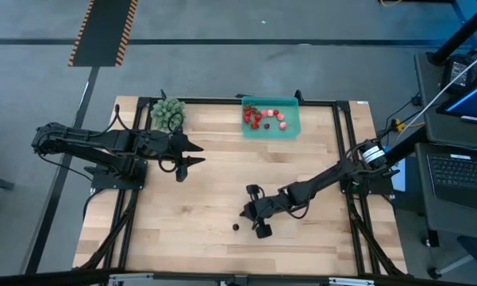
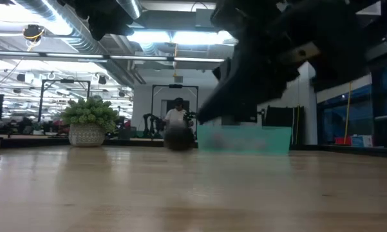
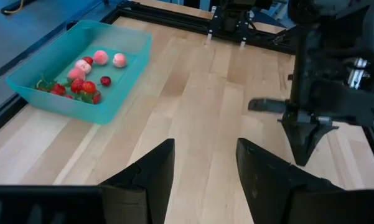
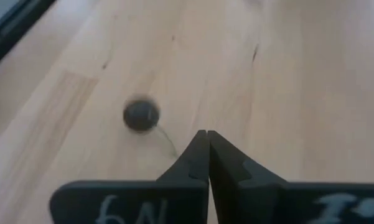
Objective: Pick and placing Produce into tupperware
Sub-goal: Put the cherry into the blue bin
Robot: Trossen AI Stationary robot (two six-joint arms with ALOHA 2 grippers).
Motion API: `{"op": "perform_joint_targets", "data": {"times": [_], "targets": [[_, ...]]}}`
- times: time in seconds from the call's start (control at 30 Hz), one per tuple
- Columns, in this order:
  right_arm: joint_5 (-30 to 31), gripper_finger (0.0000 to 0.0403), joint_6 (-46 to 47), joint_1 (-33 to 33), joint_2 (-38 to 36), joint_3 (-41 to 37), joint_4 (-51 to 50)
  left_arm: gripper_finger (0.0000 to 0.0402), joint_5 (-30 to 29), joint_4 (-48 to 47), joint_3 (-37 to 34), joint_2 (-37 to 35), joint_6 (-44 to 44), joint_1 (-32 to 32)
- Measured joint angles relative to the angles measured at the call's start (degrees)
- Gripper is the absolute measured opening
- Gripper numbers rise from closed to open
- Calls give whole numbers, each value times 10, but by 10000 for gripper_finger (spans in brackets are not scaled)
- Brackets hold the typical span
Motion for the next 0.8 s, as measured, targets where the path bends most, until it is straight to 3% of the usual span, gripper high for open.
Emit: {"op": "perform_joint_targets", "data": {"times": [0.4, 0.6, 0.8], "targets": [[18, 16, -9, -9, -60, 0, -67, 165, 0, -1, 0, 0, 0, 0], [-50, 78, 3, -9, -57, 0, -59, 165, 0, -1, 0, 0, 0, 0], [-57, 166, 6, -7, -54, 1, -12, 165, 0, -1, 0, 0, 0, 0]]}}
